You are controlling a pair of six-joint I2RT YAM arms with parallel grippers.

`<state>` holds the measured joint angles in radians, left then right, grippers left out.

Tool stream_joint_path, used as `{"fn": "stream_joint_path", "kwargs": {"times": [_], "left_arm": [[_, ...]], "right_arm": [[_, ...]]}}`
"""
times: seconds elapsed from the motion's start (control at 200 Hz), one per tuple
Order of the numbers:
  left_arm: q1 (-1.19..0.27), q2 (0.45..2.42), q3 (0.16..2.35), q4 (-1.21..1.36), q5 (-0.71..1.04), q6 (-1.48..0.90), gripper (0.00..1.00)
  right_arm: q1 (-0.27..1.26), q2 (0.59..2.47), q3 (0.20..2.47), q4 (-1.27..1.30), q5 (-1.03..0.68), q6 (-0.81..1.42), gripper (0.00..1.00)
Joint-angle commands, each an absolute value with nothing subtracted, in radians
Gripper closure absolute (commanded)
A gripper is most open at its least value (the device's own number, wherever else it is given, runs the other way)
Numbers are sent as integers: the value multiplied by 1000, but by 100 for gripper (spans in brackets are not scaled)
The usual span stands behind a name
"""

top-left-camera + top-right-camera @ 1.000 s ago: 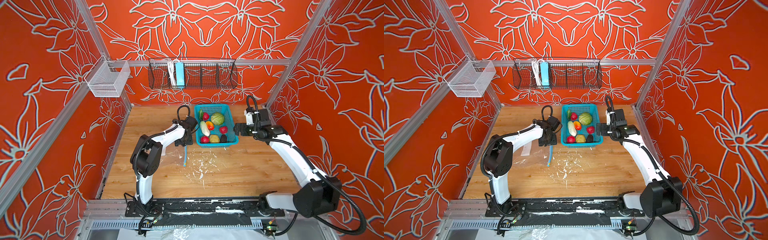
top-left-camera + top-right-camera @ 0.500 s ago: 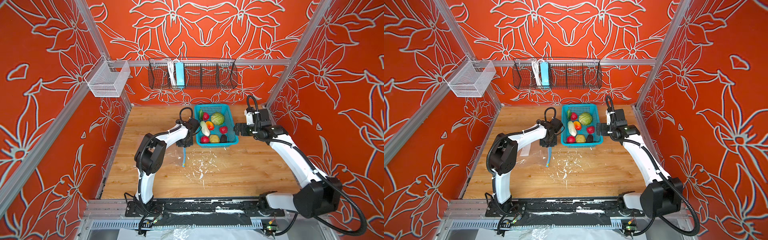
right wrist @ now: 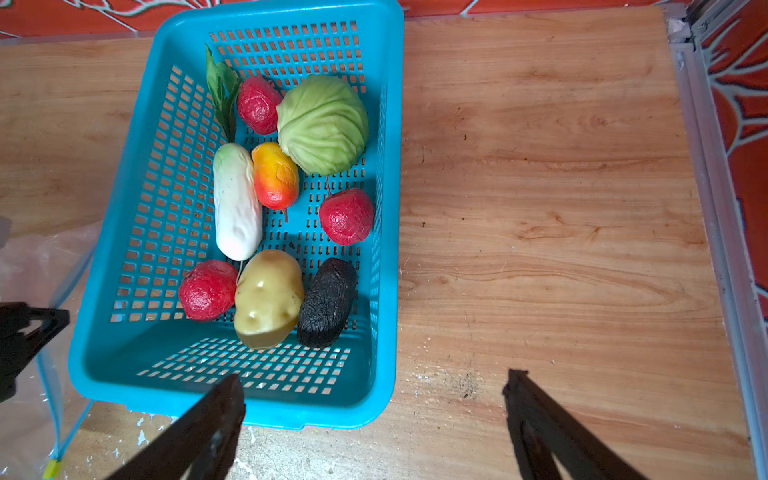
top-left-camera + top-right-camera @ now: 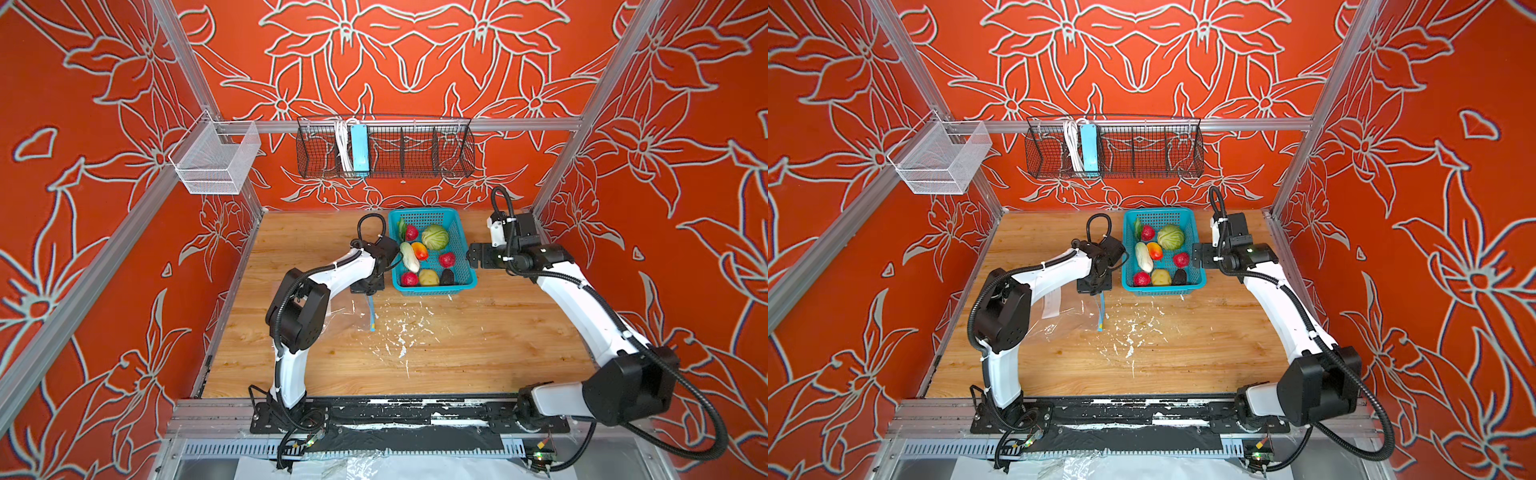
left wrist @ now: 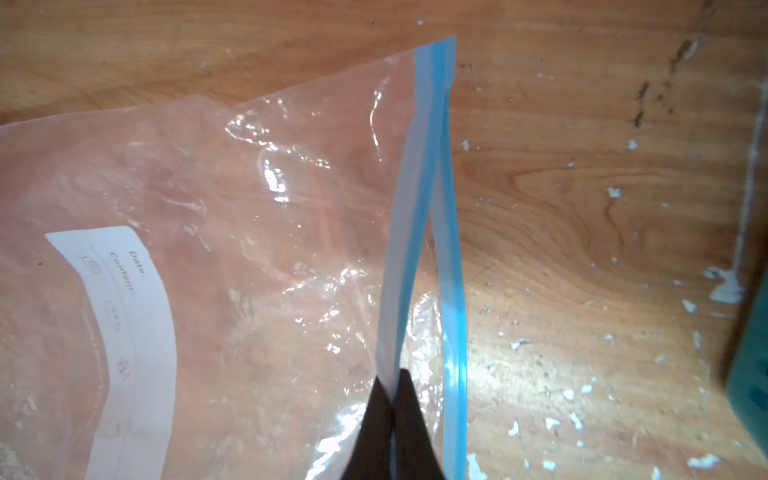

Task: Place the food in the zip-top bag and seal the zipper
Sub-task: 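Grasp the bag's blue zipper with the left gripper while the right moves over the basket, then lower the right gripper into the basket and grasp the yellow potato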

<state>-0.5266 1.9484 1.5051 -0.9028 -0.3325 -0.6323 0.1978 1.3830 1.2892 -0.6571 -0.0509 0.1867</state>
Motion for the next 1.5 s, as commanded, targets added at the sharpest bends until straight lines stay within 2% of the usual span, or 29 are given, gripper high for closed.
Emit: {"fn": "stream_joint_path", "kwargs": {"times": [0.0,0.25,0.621,1.051,1.496], "left_arm": [[-536,1865,1502,-921,-354,-647,100],[-535,1797,1495,-912,-290,-563,100],[-534,1648,1426,-828,-224,-434,100],[-534,1573,1429,-788,-191,-340,100],[-534,1475,1346,-700,-210,-270,100]], "right_arm": [[204,1403,1343,-707,-25,192,2],[243,1441,1378,-698,-7,230,2],[314,1670,1622,-865,78,198,5],[367,1802,1680,-882,2,239,13],[439,1910,1667,-896,-56,306,14]]}}
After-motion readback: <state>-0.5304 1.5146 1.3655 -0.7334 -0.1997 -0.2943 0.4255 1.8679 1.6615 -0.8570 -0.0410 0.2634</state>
